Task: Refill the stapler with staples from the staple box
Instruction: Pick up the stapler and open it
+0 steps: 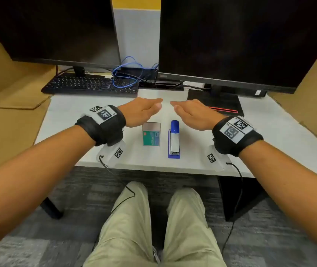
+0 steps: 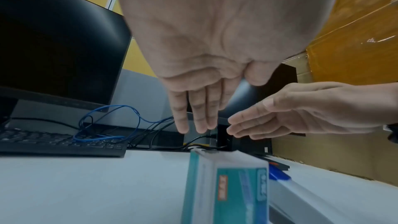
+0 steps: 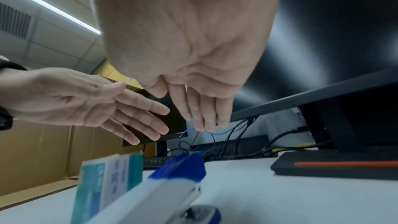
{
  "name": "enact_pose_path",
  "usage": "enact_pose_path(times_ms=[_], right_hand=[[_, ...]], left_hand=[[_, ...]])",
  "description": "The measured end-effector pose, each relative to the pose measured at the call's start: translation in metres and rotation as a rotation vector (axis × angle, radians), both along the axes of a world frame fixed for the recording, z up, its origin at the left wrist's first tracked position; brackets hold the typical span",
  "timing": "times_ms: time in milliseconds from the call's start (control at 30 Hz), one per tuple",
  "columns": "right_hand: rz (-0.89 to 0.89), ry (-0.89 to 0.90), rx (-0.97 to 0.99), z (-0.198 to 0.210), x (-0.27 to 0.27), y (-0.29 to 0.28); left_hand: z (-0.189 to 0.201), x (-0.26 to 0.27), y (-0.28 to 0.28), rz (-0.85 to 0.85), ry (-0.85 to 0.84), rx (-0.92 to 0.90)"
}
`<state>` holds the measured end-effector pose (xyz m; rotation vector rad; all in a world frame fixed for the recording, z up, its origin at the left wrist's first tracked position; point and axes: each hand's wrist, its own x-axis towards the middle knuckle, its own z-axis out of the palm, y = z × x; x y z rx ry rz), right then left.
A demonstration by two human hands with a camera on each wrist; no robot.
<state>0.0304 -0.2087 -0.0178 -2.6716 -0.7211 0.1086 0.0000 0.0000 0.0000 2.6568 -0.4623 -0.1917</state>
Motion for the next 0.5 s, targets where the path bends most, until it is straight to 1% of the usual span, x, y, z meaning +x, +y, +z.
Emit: enact_pose_path(times_ms=[133,300,433,500], right_hand=[[0.024,0.028,-0.025,-0.02,-0.008,0.005],[-0.005,-0.031,-0.085,-0.03,-0.008,0.011],[-0.067,-0.045,-0.129,-0.034,-0.009,0.014],[-0.102,-0.039,-0.113,-0.037,-0.008,0.013]], left_hand=[[-0.009,-0.01,-0.004,-0.028,0.039,0.027],[-0.022,-0.013,-0.003,-0.051,-0.04,0.167],[-0.028,-0.011,0.002,-0.041,-0.078,0.154],[-0.029,-0.011,0.004,-0.026,-0.087,0.135]])
